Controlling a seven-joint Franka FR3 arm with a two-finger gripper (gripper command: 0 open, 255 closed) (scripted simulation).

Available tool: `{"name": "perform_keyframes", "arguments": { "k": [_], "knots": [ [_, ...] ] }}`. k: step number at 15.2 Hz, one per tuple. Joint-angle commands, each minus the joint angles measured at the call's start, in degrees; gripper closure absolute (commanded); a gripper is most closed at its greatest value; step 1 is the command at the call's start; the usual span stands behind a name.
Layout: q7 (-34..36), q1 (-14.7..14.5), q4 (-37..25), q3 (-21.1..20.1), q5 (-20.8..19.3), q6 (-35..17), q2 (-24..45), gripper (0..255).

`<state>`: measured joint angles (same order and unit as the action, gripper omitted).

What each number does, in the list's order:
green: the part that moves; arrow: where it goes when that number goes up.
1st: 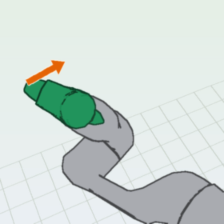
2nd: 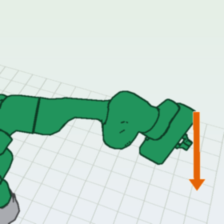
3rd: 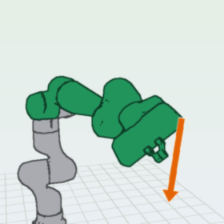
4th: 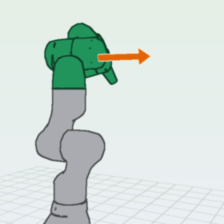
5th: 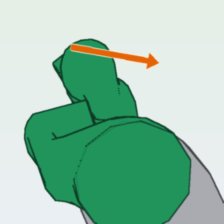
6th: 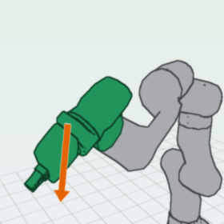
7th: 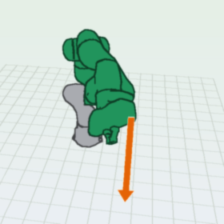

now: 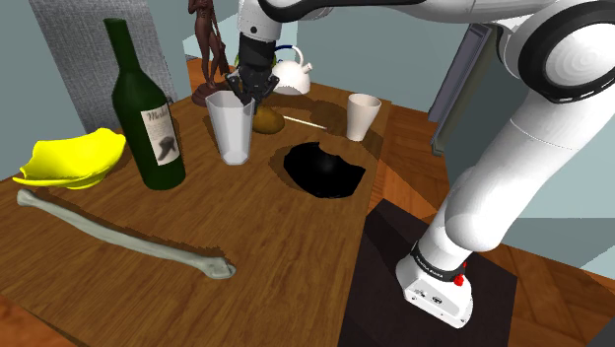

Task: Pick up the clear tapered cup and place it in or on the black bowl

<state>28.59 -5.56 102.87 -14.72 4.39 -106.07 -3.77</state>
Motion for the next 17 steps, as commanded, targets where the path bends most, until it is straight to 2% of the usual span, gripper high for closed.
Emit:
{"name": "perform_keyframes", "arguments": {
  "k": [1,5,17],
  "knots": [
    [0.00,0.00,0.02,0.00,-0.01,0.01,0.00,255],
    [0.00,0.00,0.01,0.01,-0.01,0.01,0.01,255],
    [0.80,0.00,-11.15,-0.04,-0.57,9.57,1.64,255]
  ]
}}
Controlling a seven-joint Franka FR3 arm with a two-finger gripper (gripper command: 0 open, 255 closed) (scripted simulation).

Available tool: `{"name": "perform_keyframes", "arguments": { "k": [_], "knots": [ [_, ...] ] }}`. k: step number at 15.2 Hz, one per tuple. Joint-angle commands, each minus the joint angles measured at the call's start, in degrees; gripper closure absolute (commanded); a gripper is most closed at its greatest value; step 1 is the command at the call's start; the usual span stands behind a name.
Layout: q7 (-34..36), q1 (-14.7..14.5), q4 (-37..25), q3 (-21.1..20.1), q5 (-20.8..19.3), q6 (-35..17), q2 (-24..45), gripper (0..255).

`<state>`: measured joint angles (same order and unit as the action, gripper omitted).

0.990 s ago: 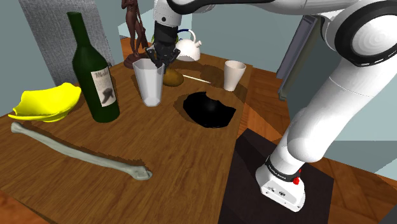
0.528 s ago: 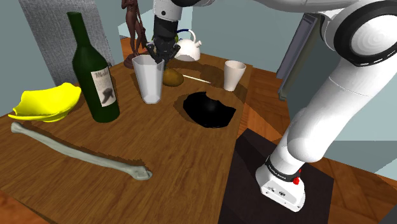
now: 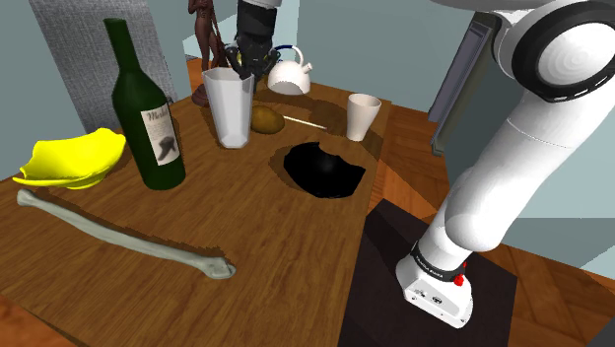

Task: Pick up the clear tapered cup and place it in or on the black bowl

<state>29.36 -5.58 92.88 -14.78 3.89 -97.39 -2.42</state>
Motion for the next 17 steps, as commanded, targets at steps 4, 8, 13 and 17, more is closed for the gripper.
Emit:
{"name": "perform_keyframes", "arguments": {
  "k": [4,8,13,17],
  "knots": [
    [0.40,-0.05,-5.55,-0.07,-0.38,4.25,1.33,255],
    [0.82,-0.17,-10.38,-0.20,-0.76,7.74,2.70,255],
    [1.44,-0.44,-17.21,-0.44,-1.39,12.38,4.93,255],
    [1.97,-0.77,-22.90,-0.68,-2.01,16.03,7.03,255]
  ]
}}
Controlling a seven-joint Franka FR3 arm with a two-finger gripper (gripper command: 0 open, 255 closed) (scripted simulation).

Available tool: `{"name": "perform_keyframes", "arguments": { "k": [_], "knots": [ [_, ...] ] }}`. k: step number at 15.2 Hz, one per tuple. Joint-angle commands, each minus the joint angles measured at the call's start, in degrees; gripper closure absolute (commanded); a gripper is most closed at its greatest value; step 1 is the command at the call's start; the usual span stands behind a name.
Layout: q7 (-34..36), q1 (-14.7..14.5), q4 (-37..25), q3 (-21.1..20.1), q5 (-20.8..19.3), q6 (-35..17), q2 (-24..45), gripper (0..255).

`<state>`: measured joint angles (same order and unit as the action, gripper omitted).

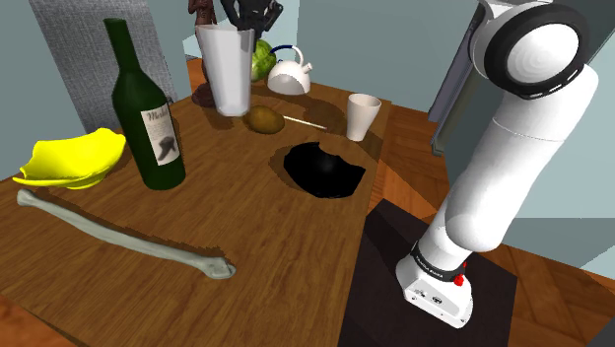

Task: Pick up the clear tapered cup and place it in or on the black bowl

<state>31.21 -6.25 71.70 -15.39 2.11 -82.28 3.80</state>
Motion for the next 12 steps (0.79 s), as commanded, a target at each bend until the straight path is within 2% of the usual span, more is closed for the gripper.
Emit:
{"name": "perform_keyframes", "arguments": {
  "k": [1,6,12],
  "knots": [
    [-0.25,0.27,0.92,0.17,0.53,0.75,-1.74,255],
    [-2.07,1.39,11.34,1.59,3.65,1.56,-13.21,255],
    [-3.83,1.53,19.54,3.74,6.07,5.12,-25.03,255]
  ]
}}
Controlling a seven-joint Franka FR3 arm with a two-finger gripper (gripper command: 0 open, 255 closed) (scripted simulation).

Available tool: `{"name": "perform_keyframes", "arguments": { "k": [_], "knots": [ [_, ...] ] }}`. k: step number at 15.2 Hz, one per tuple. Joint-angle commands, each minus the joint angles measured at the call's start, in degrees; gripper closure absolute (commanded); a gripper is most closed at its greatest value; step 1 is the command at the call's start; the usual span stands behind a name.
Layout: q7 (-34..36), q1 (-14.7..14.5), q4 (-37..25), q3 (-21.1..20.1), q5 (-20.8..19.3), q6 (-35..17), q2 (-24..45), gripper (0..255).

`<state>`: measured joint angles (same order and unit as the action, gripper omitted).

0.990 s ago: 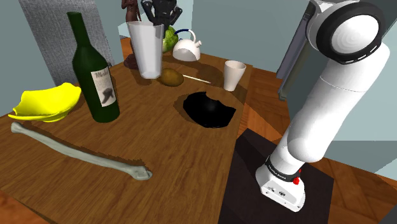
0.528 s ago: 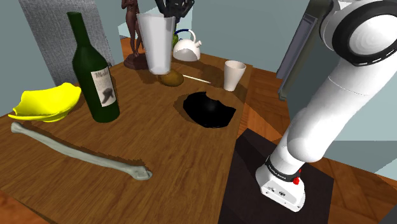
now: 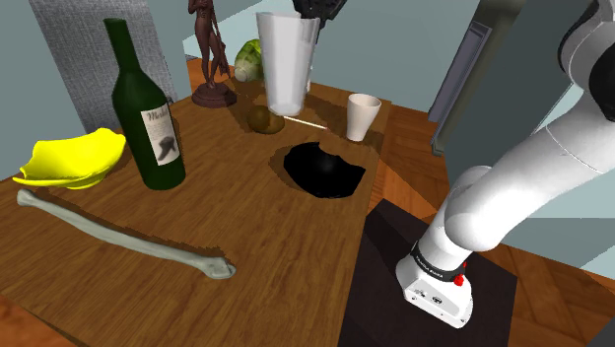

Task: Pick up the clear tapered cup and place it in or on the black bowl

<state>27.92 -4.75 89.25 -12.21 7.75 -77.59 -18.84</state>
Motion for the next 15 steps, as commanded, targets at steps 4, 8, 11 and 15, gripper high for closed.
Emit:
{"name": "perform_keyframes", "arguments": {
  "k": [4,8,11,15],
  "knots": [
    [-1.35,-0.25,5.48,2.06,1.35,3.96,-9.35,255],
    [-1.84,-0.61,7.40,3.36,1.83,7.69,-14.92,255],
    [-2.20,-0.70,11.44,3.37,1.95,5.45,-16.71,255],
    [-2.65,-0.81,16.54,3.32,2.12,2.56,-18.91,255]
  ]
}}
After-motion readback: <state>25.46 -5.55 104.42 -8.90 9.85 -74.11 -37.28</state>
